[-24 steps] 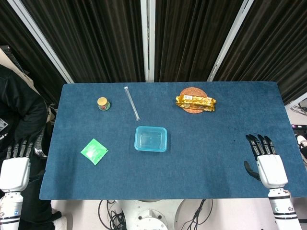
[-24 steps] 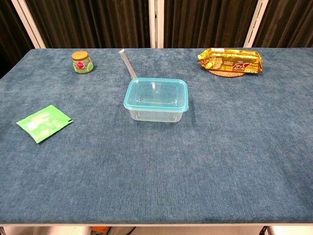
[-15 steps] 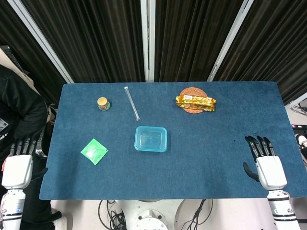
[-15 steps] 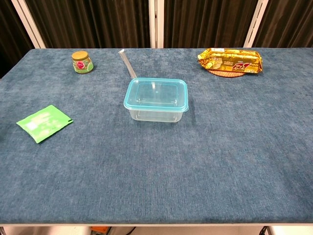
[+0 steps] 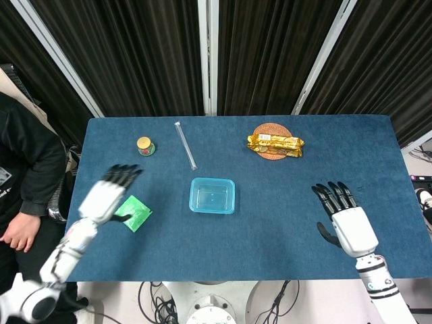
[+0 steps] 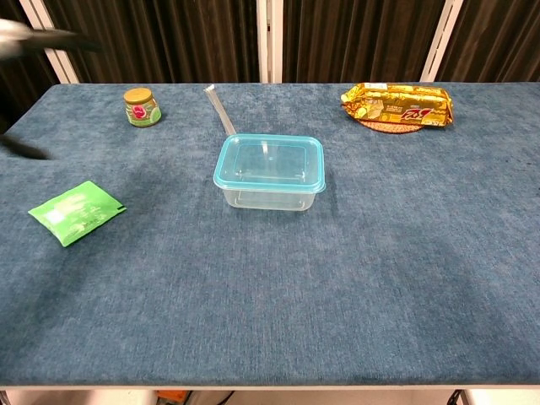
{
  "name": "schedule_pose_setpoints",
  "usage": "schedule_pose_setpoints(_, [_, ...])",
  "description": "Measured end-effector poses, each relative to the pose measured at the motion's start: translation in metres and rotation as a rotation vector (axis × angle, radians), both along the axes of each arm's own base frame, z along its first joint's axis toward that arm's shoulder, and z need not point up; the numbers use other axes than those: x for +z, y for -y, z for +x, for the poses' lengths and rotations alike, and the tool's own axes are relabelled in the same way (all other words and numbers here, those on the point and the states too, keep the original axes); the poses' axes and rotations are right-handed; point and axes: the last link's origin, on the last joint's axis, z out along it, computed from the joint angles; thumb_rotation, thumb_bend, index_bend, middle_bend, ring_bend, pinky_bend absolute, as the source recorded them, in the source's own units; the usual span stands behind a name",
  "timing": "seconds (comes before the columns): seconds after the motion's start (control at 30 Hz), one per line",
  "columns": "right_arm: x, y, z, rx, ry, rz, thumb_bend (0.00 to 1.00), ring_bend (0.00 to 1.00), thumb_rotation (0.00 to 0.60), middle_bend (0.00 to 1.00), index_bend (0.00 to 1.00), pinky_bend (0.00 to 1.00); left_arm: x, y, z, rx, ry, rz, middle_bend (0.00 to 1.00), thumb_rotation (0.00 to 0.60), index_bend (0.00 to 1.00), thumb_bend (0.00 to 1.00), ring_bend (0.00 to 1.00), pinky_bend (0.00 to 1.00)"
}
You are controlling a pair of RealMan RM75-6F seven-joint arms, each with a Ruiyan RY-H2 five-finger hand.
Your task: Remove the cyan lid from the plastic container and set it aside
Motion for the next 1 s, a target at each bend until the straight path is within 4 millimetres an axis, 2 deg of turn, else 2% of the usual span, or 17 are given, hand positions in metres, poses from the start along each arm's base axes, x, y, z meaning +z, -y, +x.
schedule_pose_setpoints(0.1, [-0.001, 0.002, 0.002, -0.001, -0.002, 0.002, 0.27, 0.00, 0.600, 0.10, 0.00, 0.00, -0.033, -0.026, 0.032, -0.019, 0.050, -0.111, 0.00, 0.600, 0.01, 0.00, 0.00, 0.04])
schedule_pose_setpoints(0.2, [-0.002, 0.003, 0.002, -0.008, -0.002, 0.006, 0.27, 0.00, 0.600, 0.10, 0.00, 0.00, -0.058, -0.046, 0.050, -0.008, 0.086, -0.171, 0.00, 0.600, 0.01, 0.00, 0.00, 0.04])
schedule_pose_setpoints(0.3, [-0.003, 0.004, 0.001, -0.014, -0.001, 0.011, 0.27, 0.00, 0.600, 0.10, 0.00, 0.00, -0.081, -0.059, 0.060, 0.011, 0.108, -0.212, 0.00, 0.600, 0.00, 0.00, 0.00, 0.04])
schedule_pose_setpoints(0.4, [-0.005, 0.005, -0.001, -0.021, -0.002, 0.019, 0.27, 0.00, 0.600, 0.10, 0.00, 0.00, -0.098, -0.064, 0.064, 0.038, 0.129, -0.249, 0.00, 0.600, 0.00, 0.00, 0.00, 0.04])
schedule_pose_setpoints(0.67, [-0.015, 0.011, -0.004, -0.034, 0.000, 0.058, 0.27, 0.00, 0.600, 0.10, 0.00, 0.00, -0.119, -0.062, 0.053, 0.111, 0.178, -0.275, 0.00, 0.600, 0.00, 0.00, 0.00, 0.08])
schedule_pose_setpoints(1.0, [-0.021, 0.017, -0.005, -0.041, -0.001, 0.079, 0.27, 0.00, 0.600, 0.10, 0.00, 0.00, -0.136, -0.060, 0.057, 0.148, 0.261, -0.316, 0.00, 0.600, 0.00, 0.00, 0.00, 0.09])
